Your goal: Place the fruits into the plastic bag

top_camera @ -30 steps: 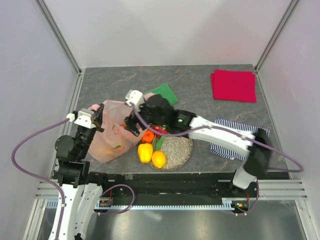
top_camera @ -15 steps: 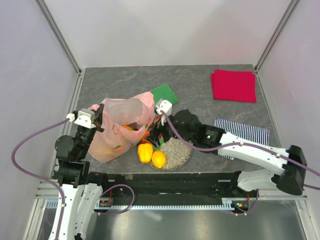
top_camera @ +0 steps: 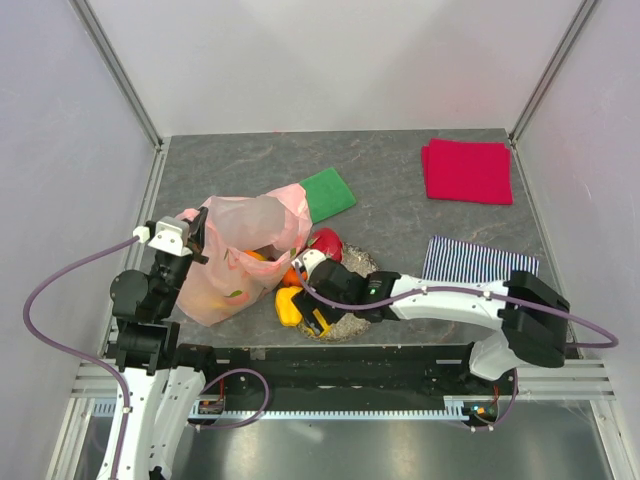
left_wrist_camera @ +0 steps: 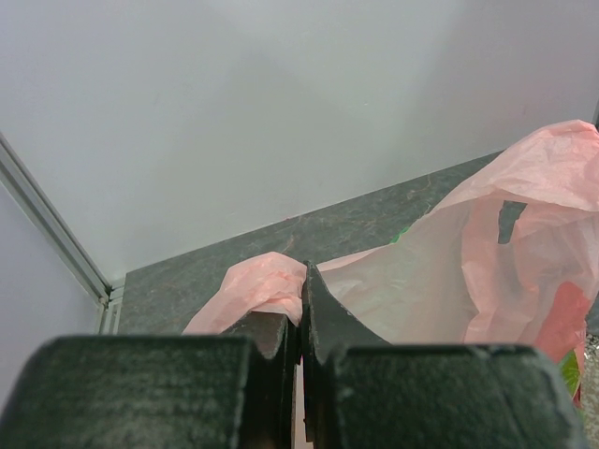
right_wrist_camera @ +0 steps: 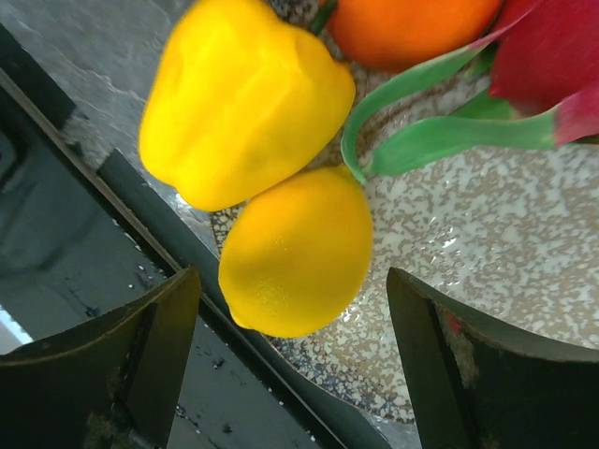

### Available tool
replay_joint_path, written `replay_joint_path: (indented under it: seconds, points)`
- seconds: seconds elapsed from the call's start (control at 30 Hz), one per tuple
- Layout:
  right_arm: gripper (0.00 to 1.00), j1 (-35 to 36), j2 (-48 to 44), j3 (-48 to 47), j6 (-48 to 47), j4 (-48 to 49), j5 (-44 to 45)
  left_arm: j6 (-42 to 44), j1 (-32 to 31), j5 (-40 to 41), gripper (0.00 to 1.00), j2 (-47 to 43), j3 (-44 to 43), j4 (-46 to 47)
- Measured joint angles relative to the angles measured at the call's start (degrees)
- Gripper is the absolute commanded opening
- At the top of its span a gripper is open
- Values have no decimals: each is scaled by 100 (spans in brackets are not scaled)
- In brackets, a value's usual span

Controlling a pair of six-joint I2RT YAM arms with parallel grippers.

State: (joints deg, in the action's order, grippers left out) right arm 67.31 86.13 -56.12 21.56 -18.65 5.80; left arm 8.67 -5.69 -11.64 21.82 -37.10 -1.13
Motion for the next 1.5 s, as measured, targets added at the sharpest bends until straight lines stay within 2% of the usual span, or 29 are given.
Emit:
replay_joint_path:
  seconds: [0.3, 0.37, 0.4, 0.5, 0.63, 0.77, 0.93, 1.07, 1.17, 1.3, 1.5]
  points:
    - [87, 46, 553, -146, 181, -188, 179, 0, 0, 46, 1, 4, 0, 0]
    - [81, 48, 632, -192, 181, -184, 210, 0, 0, 61, 2, 4, 0, 0]
    - [73, 48, 669, -212, 181, -177, 216, 0, 0, 66, 2, 4, 0, 0]
    - [61, 48, 728, -225, 181, -151, 247, 0, 0, 76, 2, 4, 0, 0]
    - [54, 48, 702, -225, 264, -186, 358, 0, 0, 83, 2, 4, 0, 0]
    - [52, 61, 264, -149, 319, -564, 772, 0, 0, 83, 2, 7, 0, 0]
    - [49, -74, -852, -146, 293, -1244, 1637, 0, 0, 81, 2, 15, 0, 0]
    - [49, -291, -1508, -339, 44, -1379, 2144, 0, 0, 79, 1, 20, 0, 0]
    - [47, -317, -1829, -553, -334, -909, 2210, -2, 0, 79, 1, 20, 0, 0]
    - [45, -317, -1980, -914, -938, 291, 1670, -2, 0, 55, 1, 55, 0, 2]
    - [45, -317, -905, -2238, -1519, 1591, 313, -2, 0, 50, 1, 101, 0, 2]
